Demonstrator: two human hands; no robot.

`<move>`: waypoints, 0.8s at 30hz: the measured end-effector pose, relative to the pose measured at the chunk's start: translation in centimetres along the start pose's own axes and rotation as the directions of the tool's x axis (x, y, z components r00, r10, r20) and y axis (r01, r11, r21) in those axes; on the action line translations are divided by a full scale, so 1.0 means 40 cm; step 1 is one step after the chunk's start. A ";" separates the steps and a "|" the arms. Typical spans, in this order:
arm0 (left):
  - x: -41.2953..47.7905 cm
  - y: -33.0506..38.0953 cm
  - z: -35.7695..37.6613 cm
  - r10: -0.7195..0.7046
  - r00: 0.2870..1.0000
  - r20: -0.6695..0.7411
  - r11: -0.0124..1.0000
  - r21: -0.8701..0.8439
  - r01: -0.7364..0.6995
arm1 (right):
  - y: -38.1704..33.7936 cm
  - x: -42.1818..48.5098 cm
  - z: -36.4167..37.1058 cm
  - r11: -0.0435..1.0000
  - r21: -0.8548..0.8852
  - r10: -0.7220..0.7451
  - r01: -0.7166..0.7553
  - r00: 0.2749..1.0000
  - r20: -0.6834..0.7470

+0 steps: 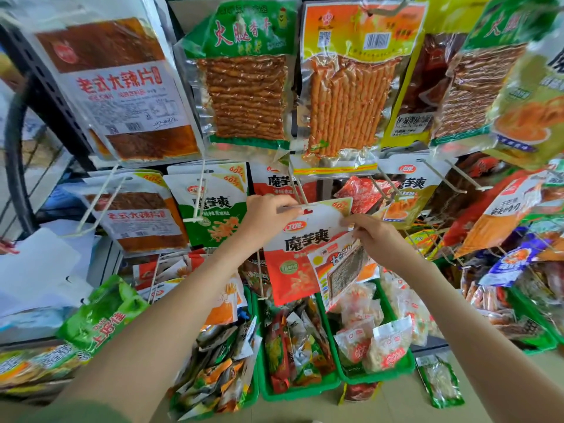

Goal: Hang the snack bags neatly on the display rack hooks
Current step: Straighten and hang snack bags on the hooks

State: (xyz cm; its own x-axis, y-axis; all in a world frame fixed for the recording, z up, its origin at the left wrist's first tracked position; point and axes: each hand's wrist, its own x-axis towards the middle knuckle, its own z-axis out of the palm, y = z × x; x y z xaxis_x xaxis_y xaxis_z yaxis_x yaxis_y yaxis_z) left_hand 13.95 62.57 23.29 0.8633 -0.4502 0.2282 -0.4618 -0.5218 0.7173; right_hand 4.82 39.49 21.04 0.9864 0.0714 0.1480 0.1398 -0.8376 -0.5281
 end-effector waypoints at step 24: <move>0.112 -0.042 0.002 -0.198 0.970 -0.144 0.931 0.282 0.232 | 0.007 -0.054 -0.036 0.996 -0.020 0.088 -0.089 0.994 -0.062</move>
State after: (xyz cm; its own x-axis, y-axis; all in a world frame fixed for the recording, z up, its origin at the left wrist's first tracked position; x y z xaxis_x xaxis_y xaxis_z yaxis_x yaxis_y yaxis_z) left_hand 18.57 61.39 23.04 0.9578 -0.2289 0.1738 -0.2870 -0.7948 0.5346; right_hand 2.58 38.32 21.78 0.9877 -0.0361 0.1524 0.0495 -0.8515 -0.5221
